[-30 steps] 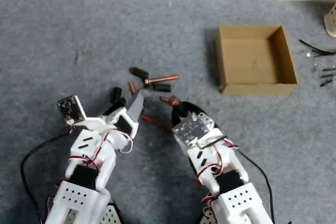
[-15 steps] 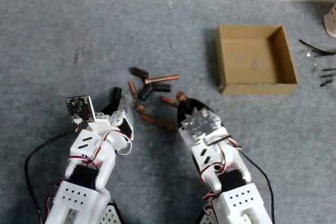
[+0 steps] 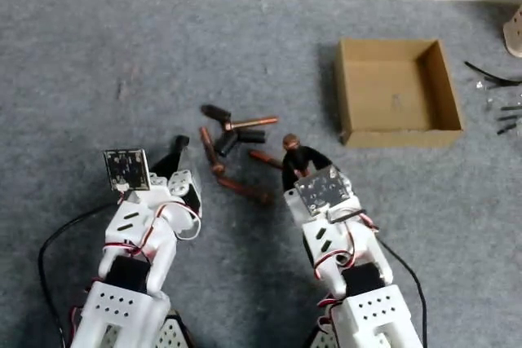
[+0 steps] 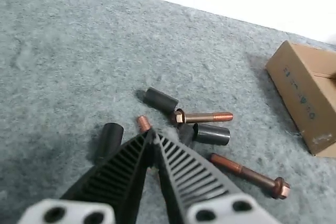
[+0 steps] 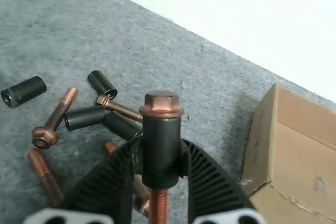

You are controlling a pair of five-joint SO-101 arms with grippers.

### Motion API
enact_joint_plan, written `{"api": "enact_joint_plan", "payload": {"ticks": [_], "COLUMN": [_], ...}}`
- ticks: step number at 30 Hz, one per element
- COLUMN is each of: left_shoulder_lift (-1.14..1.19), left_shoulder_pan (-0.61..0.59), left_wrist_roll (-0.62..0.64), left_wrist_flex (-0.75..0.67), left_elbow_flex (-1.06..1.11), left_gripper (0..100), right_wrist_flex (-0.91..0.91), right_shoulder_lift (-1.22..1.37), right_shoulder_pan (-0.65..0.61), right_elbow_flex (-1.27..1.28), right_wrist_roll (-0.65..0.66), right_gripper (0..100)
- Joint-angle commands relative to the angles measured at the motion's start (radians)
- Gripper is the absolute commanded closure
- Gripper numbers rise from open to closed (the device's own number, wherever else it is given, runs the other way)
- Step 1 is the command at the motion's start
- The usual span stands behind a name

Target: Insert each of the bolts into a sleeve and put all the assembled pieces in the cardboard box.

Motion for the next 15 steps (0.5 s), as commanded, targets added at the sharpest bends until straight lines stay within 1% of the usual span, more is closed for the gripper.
{"api": "enact_joint_plan", "payload": {"ticks": [1, 11, 13, 15], "left_shoulder_lift": [-0.012, -0.012, -0.012, -0.012], "left_shoulder_pan": [-0.012, -0.012, -0.010, -0.010], "left_wrist_roll": [-0.048, -0.583, -0.638, -0.644], "left_wrist_flex": [-0.005, 0.000, 0.000, 0.000], "left_elbow_flex": [-0.024, -0.004, 0.001, 0.002], "left_gripper": [99, 99, 99, 99], "right_wrist_flex": [-0.038, -0.038, -0.038, -0.038], "right_shoulder_lift": [-0.007, -0.004, -0.004, -0.004], "right_shoulder_pan": [0.015, 0.016, 0.016, 0.016], "right_elbow_flex": [0.130, 0.127, 0.127, 0.127], "right_wrist_roll": [-0.011, -0.006, -0.006, -0.006], "right_gripper": [99.4, 99.4, 99.4, 99.4]}}
